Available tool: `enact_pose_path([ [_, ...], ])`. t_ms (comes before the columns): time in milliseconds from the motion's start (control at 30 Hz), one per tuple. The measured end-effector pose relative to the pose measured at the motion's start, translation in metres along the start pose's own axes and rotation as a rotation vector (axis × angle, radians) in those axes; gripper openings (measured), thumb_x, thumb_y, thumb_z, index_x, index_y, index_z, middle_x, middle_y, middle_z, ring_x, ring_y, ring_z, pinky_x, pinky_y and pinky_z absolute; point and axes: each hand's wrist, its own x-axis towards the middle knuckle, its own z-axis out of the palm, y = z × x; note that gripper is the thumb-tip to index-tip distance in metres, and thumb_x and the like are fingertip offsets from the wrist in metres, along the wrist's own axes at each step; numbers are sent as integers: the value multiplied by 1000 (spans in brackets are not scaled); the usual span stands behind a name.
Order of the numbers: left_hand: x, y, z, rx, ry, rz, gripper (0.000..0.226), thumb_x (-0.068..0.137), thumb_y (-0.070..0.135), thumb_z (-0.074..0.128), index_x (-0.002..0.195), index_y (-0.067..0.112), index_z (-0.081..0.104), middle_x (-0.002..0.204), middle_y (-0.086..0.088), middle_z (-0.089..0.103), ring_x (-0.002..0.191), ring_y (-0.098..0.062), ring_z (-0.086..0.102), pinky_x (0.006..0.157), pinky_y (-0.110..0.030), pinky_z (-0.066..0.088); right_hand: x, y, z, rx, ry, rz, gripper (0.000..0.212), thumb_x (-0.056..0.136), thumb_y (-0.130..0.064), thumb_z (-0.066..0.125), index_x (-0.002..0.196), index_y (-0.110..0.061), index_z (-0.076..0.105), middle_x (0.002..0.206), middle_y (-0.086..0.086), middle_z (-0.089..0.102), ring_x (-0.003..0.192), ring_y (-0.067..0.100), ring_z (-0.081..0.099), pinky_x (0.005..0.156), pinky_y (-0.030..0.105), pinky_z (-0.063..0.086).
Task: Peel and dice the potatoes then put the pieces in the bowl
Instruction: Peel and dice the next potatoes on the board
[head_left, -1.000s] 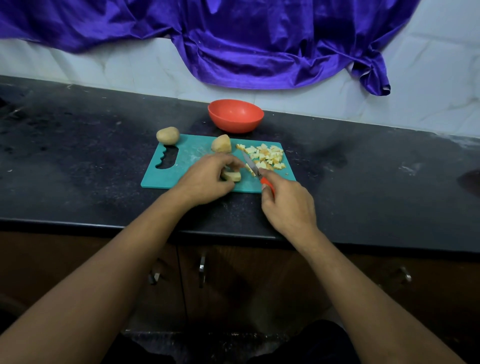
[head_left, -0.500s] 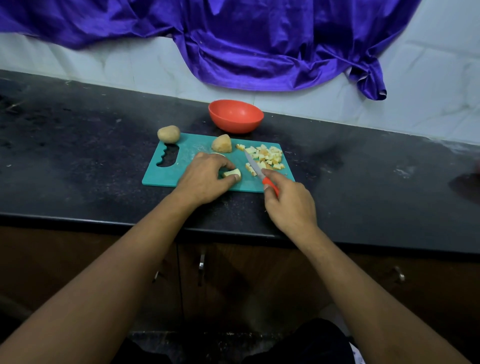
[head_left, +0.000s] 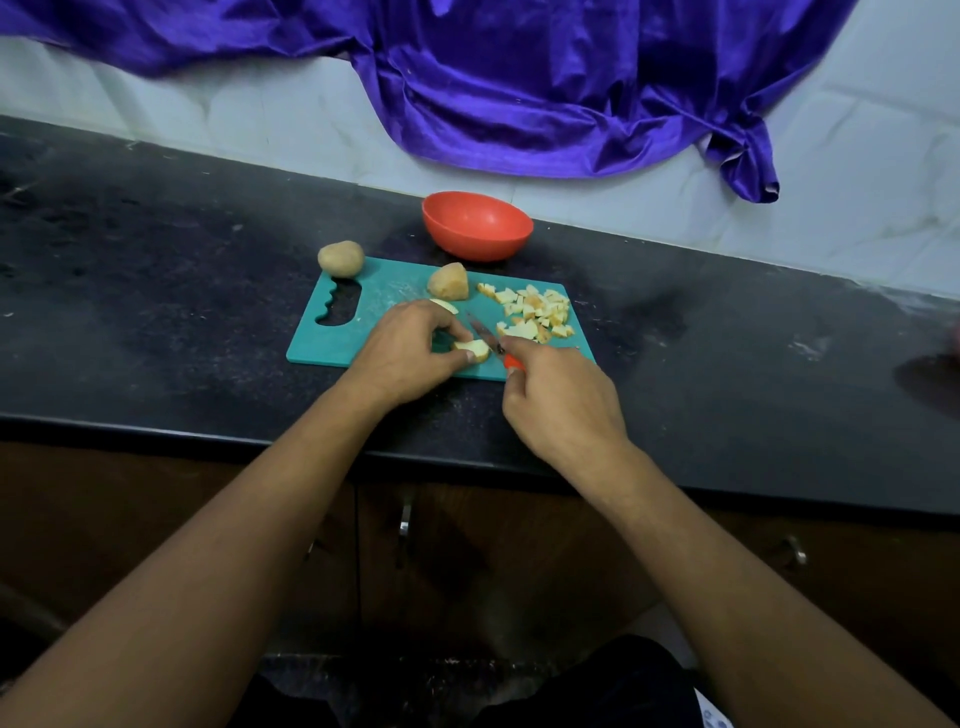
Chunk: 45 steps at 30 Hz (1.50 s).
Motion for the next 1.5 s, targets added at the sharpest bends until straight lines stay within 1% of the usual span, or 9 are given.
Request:
enact_pose_path([
  [167, -1, 2, -1, -35, -1, 21, 19, 83, 33, 83, 99, 24, 79, 109, 15, 69, 109, -12, 61, 100, -39, 48, 6, -13, -1, -81, -62, -14, 51, 104, -29, 49, 154, -35, 43, 119, 4, 64, 106, 23, 60, 76, 38, 46],
  [300, -1, 0, -1, -44, 12, 33, 15, 82, 28, 81, 96, 22, 79, 107, 7, 73, 106, -16, 63, 99, -41, 49, 7, -21, 5, -148, -57, -14, 48, 101, -27, 51, 149, -28, 47, 113, 5, 65, 101, 26, 62, 70, 37, 41],
  [500, -1, 0, -1, -53, 0, 30, 14, 82, 30, 81, 94, 24, 78, 105, 7, 72, 105, -15, 63, 98, -43, 50, 25, -27, -3, -152, -111, 11, 36, 98, -29, 56, 134, -25, 60, 113, 4, 63, 91, 22, 53, 72, 37, 40],
  [667, 0, 0, -1, -28, -16, 2, 18, 82, 35, 81, 97, 27, 78, 106, 9, 70, 107, -15, 60, 97, -43, 50, 39, -19, -20, -106, -142, 32, 38, 96, -33, 57, 132, -29, 65, 126, 6, 63, 113, 29, 59, 83, 38, 46],
  [800, 0, 1, -1, -30, -8, -6, 18, 82, 35, 82, 97, 26, 79, 105, 8, 70, 105, -14, 60, 96, -42, 51, 43, -16, -26, -76, -168, 37, 36, 93, -28, 58, 128, -27, 68, 125, 6, 63, 107, 26, 56, 86, 37, 49],
  [1067, -3, 6, -3, -1, 16, 18, 16, 83, 31, 82, 97, 24, 79, 99, 8, 65, 101, -14, 58, 91, -34, 48, 34, -24, -12, -142, -147, 52, 36, 97, -33, 59, 131, -24, 63, 115, 4, 62, 90, 23, 51, 73, 36, 43],
  [1233, -4, 6, -4, 17, 31, 48, 15, 85, 29, 81, 97, 21, 80, 85, 22, 55, 95, -9, 55, 82, -24, 39, 13, -22, 7, -190, -98, -19, 53, 100, -27, 55, 152, -24, 45, 117, 7, 64, 105, 27, 61, 72, 37, 41],
  [1300, -4, 6, -3, 23, 30, 53, 14, 85, 30, 81, 97, 22, 80, 84, 25, 53, 94, -7, 54, 84, -24, 40, 7, -18, 12, -186, -80, -32, 58, 101, -26, 53, 157, -25, 36, 115, 7, 64, 102, 27, 62, 71, 38, 42],
  [1500, -2, 4, 0, 45, 61, 20, 20, 84, 32, 81, 103, 23, 79, 88, 17, 53, 94, -7, 52, 83, -22, 37, -6, -5, 17, -218, -60, -63, 59, 105, -29, 47, 161, -27, 28, 106, 4, 63, 95, 23, 62, 68, 37, 42],
])
